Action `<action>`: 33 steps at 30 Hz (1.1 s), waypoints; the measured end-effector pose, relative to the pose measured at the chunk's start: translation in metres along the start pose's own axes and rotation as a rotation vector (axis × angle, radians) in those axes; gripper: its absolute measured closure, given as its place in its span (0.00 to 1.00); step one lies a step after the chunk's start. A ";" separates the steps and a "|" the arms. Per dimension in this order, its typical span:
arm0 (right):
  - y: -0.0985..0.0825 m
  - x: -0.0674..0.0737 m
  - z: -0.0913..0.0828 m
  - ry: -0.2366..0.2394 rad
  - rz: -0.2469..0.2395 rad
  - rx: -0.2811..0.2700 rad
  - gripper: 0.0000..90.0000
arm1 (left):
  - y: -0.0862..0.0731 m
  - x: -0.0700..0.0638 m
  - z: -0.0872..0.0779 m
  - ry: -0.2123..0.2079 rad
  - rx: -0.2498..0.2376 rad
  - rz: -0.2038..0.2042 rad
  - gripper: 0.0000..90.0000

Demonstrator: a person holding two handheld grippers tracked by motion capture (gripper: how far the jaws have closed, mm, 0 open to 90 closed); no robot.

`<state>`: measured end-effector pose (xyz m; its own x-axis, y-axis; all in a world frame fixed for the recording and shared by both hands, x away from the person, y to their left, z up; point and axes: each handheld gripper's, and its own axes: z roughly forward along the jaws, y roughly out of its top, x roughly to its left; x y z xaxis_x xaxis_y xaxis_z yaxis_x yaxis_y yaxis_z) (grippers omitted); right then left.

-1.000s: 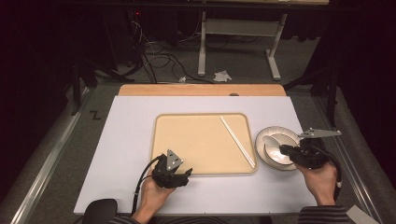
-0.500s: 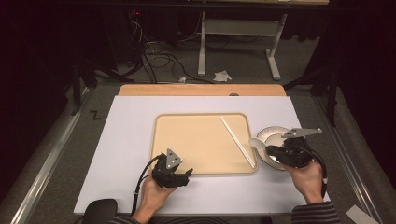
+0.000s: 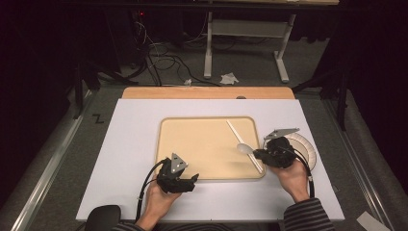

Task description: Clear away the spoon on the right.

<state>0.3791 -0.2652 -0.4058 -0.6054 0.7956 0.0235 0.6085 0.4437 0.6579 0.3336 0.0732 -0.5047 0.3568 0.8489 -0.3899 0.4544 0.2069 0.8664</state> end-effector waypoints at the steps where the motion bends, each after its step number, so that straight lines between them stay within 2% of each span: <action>1: 0.002 0.003 0.002 0.003 0.002 0.003 0.93 | 0.000 0.000 0.000 0.002 0.000 -0.002 0.30; 5: 0.007 0.011 0.011 0.016 -0.013 0.015 0.93 | 0.000 0.000 0.001 0.001 0.005 -0.007 0.30; 6: 0.010 0.015 0.019 0.026 -0.028 0.024 0.93 | 0.000 0.000 0.001 -0.001 0.007 -0.007 0.30; 10: 0.017 0.023 0.034 0.042 -0.035 0.042 0.93 | 0.000 0.000 0.001 -0.003 0.009 -0.011 0.30; 18: 0.028 0.025 0.056 0.038 -0.024 0.072 0.93 | 0.000 0.001 0.001 0.003 0.009 -0.006 0.30; 22: 0.033 0.023 0.062 0.019 -0.021 0.089 0.93 | 0.000 0.001 0.001 0.006 0.008 -0.005 0.31; 33: 0.050 0.009 0.085 -0.076 0.016 0.147 0.93 | 0.000 0.001 0.000 0.008 0.011 -0.003 0.31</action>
<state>0.4476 -0.2012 -0.4367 -0.5580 0.8294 -0.0282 0.6896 0.4823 0.5402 0.3340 0.0738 -0.5050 0.3487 0.8523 -0.3898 0.4641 0.2044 0.8619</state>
